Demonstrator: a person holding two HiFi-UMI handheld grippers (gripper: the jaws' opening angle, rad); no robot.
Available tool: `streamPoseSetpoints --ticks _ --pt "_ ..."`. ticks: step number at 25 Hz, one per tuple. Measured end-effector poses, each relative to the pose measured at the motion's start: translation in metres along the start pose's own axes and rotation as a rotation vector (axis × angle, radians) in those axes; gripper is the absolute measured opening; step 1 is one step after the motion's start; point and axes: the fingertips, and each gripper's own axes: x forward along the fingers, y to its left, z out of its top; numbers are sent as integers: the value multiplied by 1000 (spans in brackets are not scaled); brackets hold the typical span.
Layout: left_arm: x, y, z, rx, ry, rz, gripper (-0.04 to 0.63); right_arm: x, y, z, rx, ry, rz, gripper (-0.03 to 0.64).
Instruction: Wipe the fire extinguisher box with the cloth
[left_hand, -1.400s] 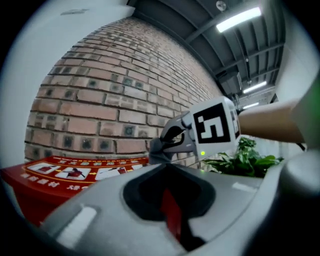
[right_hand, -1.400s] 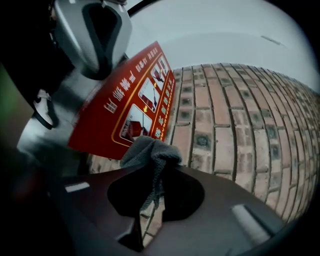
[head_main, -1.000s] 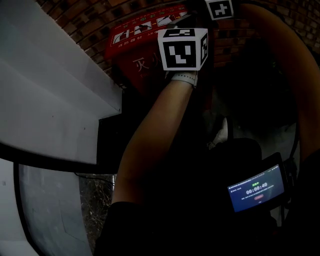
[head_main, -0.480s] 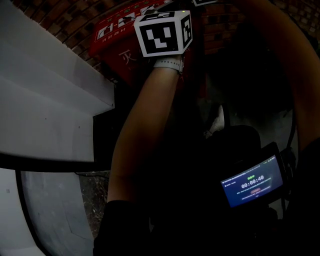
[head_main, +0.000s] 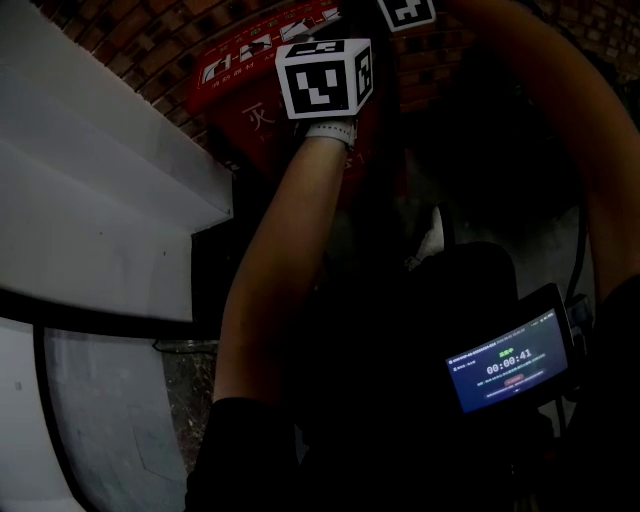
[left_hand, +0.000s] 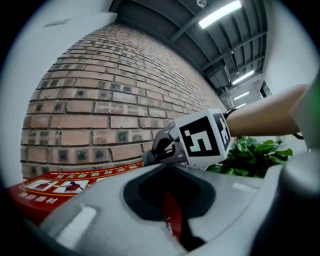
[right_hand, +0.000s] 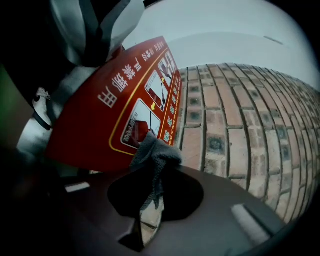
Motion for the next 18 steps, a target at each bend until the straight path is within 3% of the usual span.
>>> streamPoseSetpoints --ticks 6,12,18 --pt "-4 6 -2 -38 24 28 3 -13 6 11 17 -12 -11 31" --pt "-14 13 -11 -123 34 48 3 -35 14 27 23 -40 -23 31" --pt "-40 19 -12 -134 15 81 3 -56 22 36 61 -35 -99 29"
